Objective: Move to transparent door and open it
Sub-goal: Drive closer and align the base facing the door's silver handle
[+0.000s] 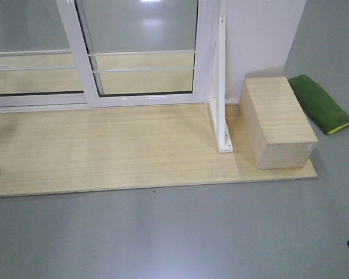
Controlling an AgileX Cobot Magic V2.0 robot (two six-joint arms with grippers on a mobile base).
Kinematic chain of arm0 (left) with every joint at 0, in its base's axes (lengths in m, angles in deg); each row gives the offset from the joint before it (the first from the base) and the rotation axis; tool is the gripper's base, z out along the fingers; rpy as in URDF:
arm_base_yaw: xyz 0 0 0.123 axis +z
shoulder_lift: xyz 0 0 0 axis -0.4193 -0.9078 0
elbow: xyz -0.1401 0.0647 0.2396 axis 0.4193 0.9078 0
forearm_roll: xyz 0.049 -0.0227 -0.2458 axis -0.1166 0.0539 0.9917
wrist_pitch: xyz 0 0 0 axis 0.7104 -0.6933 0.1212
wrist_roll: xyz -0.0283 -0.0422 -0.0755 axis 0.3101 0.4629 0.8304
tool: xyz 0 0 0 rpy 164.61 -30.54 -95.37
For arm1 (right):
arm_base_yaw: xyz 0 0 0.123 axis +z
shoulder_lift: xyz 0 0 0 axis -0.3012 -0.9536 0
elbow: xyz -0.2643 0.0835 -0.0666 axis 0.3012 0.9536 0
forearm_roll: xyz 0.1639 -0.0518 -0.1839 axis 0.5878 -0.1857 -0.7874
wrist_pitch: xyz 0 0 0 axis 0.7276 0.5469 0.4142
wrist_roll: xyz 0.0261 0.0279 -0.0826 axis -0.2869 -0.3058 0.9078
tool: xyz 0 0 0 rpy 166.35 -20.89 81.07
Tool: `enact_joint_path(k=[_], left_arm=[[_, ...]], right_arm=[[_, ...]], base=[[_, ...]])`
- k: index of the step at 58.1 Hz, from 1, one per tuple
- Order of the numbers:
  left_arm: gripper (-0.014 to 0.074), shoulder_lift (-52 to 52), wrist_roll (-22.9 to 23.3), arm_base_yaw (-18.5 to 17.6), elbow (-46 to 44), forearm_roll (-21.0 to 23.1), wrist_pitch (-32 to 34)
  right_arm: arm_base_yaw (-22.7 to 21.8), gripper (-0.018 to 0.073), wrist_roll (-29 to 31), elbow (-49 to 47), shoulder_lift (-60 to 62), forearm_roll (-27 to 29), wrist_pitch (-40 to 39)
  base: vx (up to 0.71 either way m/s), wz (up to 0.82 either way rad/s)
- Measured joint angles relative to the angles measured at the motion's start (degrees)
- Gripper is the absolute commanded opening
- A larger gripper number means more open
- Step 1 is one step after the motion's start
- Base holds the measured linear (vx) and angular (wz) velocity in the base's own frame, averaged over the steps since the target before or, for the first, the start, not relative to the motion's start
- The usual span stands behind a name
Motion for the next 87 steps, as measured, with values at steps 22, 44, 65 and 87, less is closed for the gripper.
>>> enact_joint_path(k=[22, 44, 65, 87], left_arm=[[-0.0006, 0.0, 0.0, 0.0, 0.0, 0.0, 0.0], [-0.0006, 0.0, 0.0, 0.0, 0.0, 0.0, 0.0], [-0.0006, 0.0, 0.0, 0.0, 0.0, 0.0, 0.0], [-0.0006, 0.0, 0.0, 0.0, 0.0, 0.0, 0.0]], right_arm=[[0.0, -0.0008, 0.0, 0.0, 0.0, 0.0, 0.0], [0.0, -0.0008, 0.0, 0.0, 0.0, 0.0, -0.1], [0.0, -0.0008, 0.0, 0.0, 0.0, 0.0, -0.1], [0.0, -0.0008, 0.0, 0.0, 0.0, 0.0, 0.0]], base=[[0.54, 0.11], [0.47, 0.08], [0.39, 0.02], [0.30, -0.01]])
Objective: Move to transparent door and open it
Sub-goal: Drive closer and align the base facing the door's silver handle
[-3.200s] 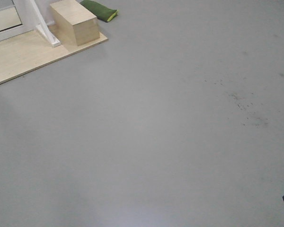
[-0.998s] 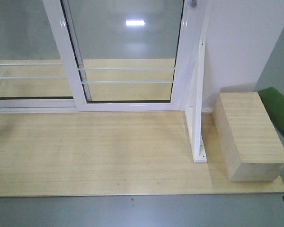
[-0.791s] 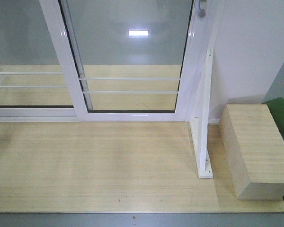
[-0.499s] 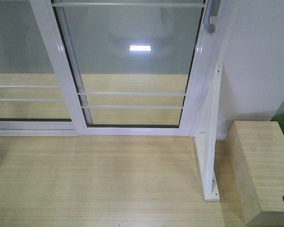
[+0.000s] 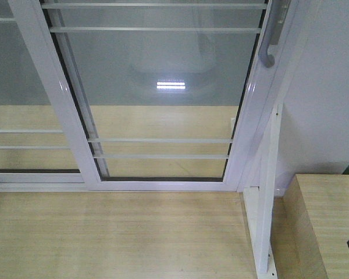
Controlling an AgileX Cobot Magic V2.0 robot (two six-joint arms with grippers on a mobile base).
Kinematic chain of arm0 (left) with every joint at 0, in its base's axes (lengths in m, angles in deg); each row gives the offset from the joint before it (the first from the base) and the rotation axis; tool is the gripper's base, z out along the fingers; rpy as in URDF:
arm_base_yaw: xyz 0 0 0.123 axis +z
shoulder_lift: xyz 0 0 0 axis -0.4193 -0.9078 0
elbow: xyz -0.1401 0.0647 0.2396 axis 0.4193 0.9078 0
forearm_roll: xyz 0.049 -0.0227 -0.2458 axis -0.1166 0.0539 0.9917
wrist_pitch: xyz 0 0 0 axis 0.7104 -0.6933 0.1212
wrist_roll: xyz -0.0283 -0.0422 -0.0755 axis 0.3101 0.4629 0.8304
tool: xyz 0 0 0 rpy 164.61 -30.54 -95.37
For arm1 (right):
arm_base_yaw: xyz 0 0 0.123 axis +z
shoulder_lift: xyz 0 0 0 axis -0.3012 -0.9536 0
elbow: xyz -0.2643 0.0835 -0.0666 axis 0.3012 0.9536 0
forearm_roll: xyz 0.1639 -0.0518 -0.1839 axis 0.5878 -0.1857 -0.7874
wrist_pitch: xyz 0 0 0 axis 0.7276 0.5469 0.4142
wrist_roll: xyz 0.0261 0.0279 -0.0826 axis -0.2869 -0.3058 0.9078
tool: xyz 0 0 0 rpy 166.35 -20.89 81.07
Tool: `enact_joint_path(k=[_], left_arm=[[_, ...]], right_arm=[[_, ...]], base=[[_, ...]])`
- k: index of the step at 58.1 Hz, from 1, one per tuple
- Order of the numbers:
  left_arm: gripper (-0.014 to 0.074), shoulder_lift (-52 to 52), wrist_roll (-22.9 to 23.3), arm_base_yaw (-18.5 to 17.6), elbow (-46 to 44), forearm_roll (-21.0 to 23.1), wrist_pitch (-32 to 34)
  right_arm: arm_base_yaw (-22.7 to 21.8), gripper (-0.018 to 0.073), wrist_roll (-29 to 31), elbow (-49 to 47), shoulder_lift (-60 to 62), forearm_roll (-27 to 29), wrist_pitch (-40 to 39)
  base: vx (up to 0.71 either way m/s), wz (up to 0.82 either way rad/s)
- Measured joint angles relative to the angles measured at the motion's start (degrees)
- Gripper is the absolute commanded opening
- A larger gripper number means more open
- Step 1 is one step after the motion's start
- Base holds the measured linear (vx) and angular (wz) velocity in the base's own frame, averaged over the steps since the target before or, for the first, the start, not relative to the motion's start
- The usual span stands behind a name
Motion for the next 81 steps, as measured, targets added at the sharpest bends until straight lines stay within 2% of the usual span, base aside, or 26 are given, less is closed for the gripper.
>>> enact_joint_path(k=[81], left_arm=[[-0.0006, -0.7, 0.0, 0.2, 0.0, 0.0, 0.1]], right_arm=[[-0.1, -0.0008, -0.1, 0.1, 0.0, 0.0, -0.5]], base=[[0.10, -0.01]])
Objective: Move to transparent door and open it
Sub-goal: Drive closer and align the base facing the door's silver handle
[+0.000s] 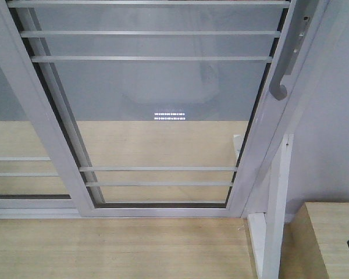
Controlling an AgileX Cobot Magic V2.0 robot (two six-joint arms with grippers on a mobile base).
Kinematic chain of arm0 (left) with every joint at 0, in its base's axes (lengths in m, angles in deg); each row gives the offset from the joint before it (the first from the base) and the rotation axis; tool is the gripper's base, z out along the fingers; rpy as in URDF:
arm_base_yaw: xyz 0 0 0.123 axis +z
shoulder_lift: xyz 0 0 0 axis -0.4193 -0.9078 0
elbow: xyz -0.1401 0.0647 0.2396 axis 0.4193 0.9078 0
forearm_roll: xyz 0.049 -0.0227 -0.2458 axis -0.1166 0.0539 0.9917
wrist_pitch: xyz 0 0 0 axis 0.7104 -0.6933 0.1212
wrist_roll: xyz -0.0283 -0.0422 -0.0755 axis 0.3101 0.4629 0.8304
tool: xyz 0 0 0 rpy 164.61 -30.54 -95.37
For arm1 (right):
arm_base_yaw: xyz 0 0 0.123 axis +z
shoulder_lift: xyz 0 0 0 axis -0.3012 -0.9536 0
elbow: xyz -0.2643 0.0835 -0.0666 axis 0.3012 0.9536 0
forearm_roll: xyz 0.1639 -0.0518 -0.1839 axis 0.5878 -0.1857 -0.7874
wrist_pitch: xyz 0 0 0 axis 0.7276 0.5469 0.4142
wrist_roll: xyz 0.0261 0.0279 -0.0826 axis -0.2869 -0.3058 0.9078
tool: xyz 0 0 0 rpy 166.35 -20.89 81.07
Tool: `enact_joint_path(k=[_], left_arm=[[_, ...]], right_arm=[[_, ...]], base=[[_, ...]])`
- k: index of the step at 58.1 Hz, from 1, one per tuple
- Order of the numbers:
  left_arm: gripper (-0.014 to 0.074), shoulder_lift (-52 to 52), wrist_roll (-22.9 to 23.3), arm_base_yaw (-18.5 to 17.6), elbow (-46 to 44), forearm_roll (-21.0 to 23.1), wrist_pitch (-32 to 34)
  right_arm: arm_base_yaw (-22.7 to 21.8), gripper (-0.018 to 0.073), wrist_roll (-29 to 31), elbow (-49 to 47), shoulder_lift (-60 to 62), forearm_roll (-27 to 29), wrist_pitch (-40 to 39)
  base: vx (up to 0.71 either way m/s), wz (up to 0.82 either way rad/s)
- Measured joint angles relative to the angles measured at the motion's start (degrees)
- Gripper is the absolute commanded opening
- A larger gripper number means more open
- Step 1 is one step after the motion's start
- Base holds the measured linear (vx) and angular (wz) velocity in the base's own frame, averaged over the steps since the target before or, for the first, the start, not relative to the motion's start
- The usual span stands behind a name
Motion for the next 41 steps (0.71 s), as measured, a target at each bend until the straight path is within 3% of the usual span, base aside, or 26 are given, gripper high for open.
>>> enact_joint_path(k=[27, 41], left_arm=[[-0.0006, 0.0, -0.1, 0.0, 0.0, -0.2, -0.1], [-0.0006, 0.0, -4.4, 0.0, 0.0, -5.7, -0.1]], right_arm=[[0.0, -0.0008, 0.0, 0.0, 0.0, 0.0, 0.0], [0.0, -0.0008, 0.0, 0.0, 0.0, 0.1, 0.0]], base=[[0.00, 0.00], [0.00, 0.00]])
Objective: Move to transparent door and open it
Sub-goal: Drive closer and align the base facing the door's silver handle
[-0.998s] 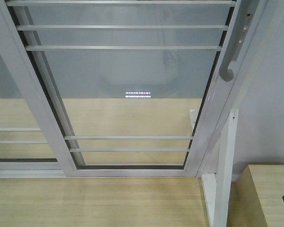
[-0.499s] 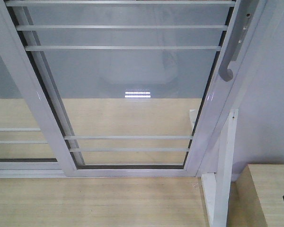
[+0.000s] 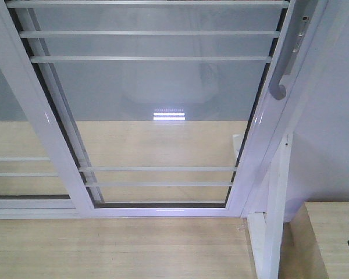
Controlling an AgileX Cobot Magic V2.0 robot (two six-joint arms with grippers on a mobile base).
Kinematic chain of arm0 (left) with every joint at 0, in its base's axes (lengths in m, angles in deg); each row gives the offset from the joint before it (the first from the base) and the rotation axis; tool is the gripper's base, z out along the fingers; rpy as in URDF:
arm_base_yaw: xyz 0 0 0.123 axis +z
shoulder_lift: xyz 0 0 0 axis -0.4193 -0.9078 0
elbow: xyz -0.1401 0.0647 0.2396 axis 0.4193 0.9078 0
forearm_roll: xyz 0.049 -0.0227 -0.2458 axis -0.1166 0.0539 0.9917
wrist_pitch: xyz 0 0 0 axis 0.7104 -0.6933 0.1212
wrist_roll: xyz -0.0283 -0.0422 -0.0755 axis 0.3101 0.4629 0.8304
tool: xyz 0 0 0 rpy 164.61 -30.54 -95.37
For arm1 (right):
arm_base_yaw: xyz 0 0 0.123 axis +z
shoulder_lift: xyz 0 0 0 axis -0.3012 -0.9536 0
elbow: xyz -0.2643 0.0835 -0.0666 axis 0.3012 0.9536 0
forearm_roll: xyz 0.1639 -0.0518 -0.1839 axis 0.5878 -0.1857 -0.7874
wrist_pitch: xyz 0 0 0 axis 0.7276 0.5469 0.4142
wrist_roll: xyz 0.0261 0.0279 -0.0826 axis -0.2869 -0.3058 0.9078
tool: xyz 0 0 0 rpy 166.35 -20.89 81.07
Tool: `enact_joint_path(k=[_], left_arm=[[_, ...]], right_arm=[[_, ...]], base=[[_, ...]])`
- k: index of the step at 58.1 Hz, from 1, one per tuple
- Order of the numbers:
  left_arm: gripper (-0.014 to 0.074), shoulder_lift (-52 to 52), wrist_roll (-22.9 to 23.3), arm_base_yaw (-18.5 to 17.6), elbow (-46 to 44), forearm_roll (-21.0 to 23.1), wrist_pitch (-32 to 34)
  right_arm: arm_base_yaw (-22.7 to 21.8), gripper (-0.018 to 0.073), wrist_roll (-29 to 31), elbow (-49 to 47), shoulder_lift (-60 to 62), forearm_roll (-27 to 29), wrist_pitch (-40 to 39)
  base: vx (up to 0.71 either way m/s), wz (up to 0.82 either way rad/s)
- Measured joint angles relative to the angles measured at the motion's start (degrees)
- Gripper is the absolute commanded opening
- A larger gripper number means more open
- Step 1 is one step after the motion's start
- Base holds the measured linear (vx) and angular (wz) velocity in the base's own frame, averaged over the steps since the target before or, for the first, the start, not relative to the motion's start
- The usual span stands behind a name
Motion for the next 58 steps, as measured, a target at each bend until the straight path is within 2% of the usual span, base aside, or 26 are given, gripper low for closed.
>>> enact_joint_path(k=[16, 22, 31, 36, 40, 43, 49, 58], left_arm=[[-0.0006, 0.0, -0.3, 0.0, 0.0, -0.6, 0.2], [-0.0006, 0.0, -0.2, 0.0, 0.0, -0.4, 3.0], [-0.0006, 0.0, 3.4, 0.0, 0.0, 2.6, 16.5], [-0.0006, 0.0, 5.5, 0.0, 0.0, 3.4, 25.6], [-0.0006, 0.0, 7.8, 0.0, -0.3, 3.6, 29.6], [-0.0006, -0.1, 10.4, 0.0, -1.8, 3.6, 28.5], [-0.0006, -1.7, 14.0, 0.0, -9.4, 3.6, 22.1], [-0.0006, -8.3, 15.0, 0.0, -25.5, 1.8, 10.0]], right_arm=[[0.0, -0.0008, 0.0, 0.0, 0.0, -0.4, -0.1], [0.0, -0.0008, 0.0, 0.0, 0.0, -0.4, -0.9], [0.0, -0.0008, -0.1, -0.1, 0.0, -0.4, -5.7], [0.0, -0.0007, 0.0, -2.5, 0.0, -0.4, -5.1], [0.0, -0.0005, 0.3, -7.2, 0.0, -0.6, -4.2], [0.0, -0.0004, 0.6, -12.1, -0.5, -0.7, -3.0], [0.0, -0.0004, 1.6, -22.3, -3.8, -0.8, 1.5], [0.0, -0.0004, 5.0, -35.7, -13.7, -0.8, 6.6]], base=[[0.00, 0.00], [0.00, 0.00], [0.00, 0.00], [0.00, 0.00], [0.00, 0.00], [0.00, 0.00], [0.00, 0.00], [0.00, 0.00]])
